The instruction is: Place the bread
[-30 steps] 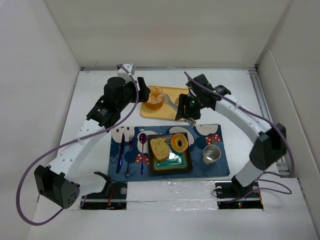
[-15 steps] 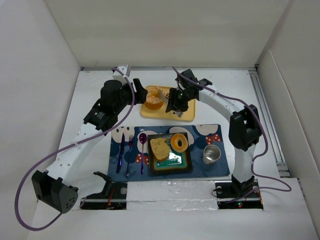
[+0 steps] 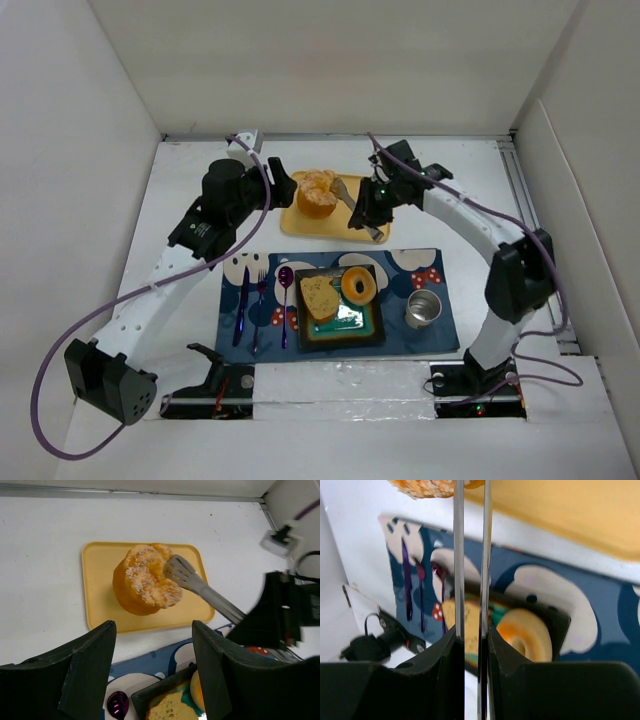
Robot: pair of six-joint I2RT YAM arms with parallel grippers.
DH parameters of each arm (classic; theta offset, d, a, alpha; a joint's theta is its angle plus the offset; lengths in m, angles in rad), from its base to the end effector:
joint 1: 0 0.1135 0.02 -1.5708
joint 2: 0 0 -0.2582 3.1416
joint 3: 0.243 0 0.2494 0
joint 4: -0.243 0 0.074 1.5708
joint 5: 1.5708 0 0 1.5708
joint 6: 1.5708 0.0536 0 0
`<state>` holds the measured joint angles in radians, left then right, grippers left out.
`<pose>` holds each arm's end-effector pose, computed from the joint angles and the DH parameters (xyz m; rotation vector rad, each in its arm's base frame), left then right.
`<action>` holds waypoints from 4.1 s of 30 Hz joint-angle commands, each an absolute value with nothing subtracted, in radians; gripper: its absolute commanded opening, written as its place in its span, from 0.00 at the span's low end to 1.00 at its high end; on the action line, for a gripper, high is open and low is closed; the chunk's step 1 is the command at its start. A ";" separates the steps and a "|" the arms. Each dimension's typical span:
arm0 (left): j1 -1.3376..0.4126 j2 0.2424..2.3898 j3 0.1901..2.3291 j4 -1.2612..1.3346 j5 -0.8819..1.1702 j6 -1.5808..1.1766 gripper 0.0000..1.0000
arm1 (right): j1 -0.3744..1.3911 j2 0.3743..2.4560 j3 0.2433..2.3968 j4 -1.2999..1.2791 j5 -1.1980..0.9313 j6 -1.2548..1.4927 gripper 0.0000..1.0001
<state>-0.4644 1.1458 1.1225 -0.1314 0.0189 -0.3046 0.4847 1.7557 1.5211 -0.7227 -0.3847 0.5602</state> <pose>0.2526 -0.1277 0.3834 0.1548 1.7541 -0.5809 0.3340 0.1986 0.2683 -0.0637 2.6690 0.8709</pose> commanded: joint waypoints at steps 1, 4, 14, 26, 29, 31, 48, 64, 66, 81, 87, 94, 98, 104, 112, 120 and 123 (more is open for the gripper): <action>-0.463 1.167 1.169 -0.084 0.060 -0.311 0.57 | 0.494 1.541 1.444 -0.785 -0.417 0.506 0.14; -0.463 1.190 1.184 -0.078 0.064 -0.311 0.57 | 0.555 1.384 1.358 -0.912 -0.391 0.477 0.13; -0.472 1.244 1.223 -0.089 0.084 -0.330 0.57 | 0.756 0.979 1.154 -1.189 -0.356 0.589 0.13; -0.482 1.207 1.207 -0.084 0.049 -0.313 0.57 | 0.903 0.953 1.066 -1.194 -0.315 0.632 0.10; -0.482 1.193 1.183 -0.067 0.060 -0.322 0.56 | 0.904 0.974 1.042 -1.146 -0.301 0.629 0.11; -0.482 1.189 1.181 -0.071 0.055 -0.321 0.56 | 0.914 0.985 1.026 -1.118 -0.299 0.635 0.19; -0.482 1.177 1.172 -0.069 0.043 -0.311 0.56 | 0.900 0.968 1.134 -1.118 -0.172 0.675 0.55; -0.482 1.170 1.177 -0.074 0.060 -0.298 0.57 | 0.652 1.087 1.292 -0.945 -0.130 0.628 0.46; -0.482 1.161 1.163 -0.095 0.072 -0.295 0.57 | 0.536 1.127 1.292 -0.873 -0.112 0.595 0.45; -0.517 0.859 0.875 -0.190 0.081 -0.319 0.58 | 0.043 1.561 1.345 -0.491 0.040 0.376 0.46; -0.528 0.784 0.769 -0.124 0.078 -0.342 0.58 | 0.034 1.798 1.514 -0.604 0.141 0.224 0.46; -0.528 0.785 0.770 -0.120 0.049 -0.344 0.58 | -0.002 1.850 1.398 -0.522 0.133 0.189 0.43; -0.528 0.793 0.785 -0.117 0.054 -0.356 0.58 | -0.023 1.887 1.388 -0.500 0.161 0.215 0.55; -0.528 0.821 0.813 -0.101 0.081 -0.388 0.58 | -0.023 1.949 1.478 -0.561 0.236 0.287 0.95; -0.528 0.913 0.899 -0.074 0.089 -0.413 0.60 | 0.044 1.832 1.537 -0.589 0.310 0.400 1.00; -0.528 1.018 1.055 -0.055 0.029 -0.456 0.65 | 0.188 1.311 1.424 -0.629 0.100 0.469 1.00; -0.528 1.031 1.098 -0.046 0.014 -0.433 0.65 | 0.225 1.189 1.345 -0.693 0.055 0.494 1.00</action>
<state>-0.5240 1.0351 1.0279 -0.0963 0.0460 -0.4343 0.2081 1.2686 1.4185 -0.6136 0.1379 0.4500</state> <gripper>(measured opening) 0.651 0.999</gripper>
